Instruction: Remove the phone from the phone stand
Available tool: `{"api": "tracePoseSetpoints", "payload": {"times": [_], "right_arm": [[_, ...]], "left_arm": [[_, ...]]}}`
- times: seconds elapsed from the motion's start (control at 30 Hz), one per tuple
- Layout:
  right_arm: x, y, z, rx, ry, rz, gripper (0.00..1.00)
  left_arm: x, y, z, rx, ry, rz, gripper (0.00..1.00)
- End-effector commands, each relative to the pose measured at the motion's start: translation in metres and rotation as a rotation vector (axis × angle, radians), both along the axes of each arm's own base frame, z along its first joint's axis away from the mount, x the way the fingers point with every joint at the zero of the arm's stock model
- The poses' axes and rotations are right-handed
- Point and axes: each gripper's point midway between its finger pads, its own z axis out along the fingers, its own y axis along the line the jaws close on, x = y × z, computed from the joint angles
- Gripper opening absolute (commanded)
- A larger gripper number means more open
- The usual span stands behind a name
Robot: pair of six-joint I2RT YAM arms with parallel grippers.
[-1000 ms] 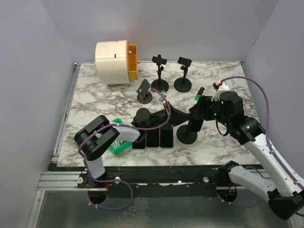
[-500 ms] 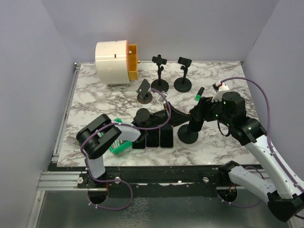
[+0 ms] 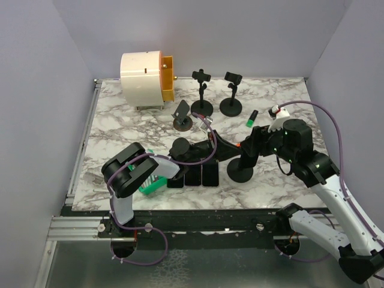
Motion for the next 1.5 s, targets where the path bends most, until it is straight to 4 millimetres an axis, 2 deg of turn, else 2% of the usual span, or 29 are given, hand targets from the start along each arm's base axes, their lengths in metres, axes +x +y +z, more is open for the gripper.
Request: {"api": "tracePoseSetpoints", "payload": {"times": [0.0, 0.53, 0.67, 0.8, 0.93, 1.1, 1.33, 1.47], "right_arm": [[-0.014, 0.023, 0.043, 0.099, -0.131, 0.161, 0.00], [-0.033, 0.033, 0.049, 0.112, -0.150, 0.280, 0.00], [-0.037, 0.037, 0.062, 0.151, -0.170, 0.298, 0.00], [-0.045, 0.043, 0.091, 0.210, -0.211, 0.340, 0.00], [-0.051, 0.046, 0.115, 0.243, -0.241, 0.366, 0.00], [-0.058, 0.044, 0.143, 0.268, -0.282, 0.377, 0.00], [-0.065, 0.037, 0.170, 0.271, -0.323, 0.364, 0.00], [-0.063, 0.032, 0.176, 0.275, -0.329, 0.321, 0.00]], "left_arm": [[0.022, 0.003, -0.010, 0.004, 0.050, 0.055, 0.00], [0.024, 0.000, -0.017, 0.032, 0.044, 0.053, 0.00], [0.023, -0.001, -0.019, 0.043, 0.031, 0.049, 0.00], [0.020, -0.005, -0.018, 0.064, 0.005, 0.047, 0.02], [0.015, -0.010, -0.015, 0.081, -0.021, 0.045, 0.19], [0.012, -0.009, -0.009, 0.077, -0.033, 0.057, 0.47], [0.012, 0.002, 0.011, 0.060, -0.070, 0.117, 0.69], [0.011, 0.014, 0.021, 0.086, -0.102, 0.170, 0.78]]}}
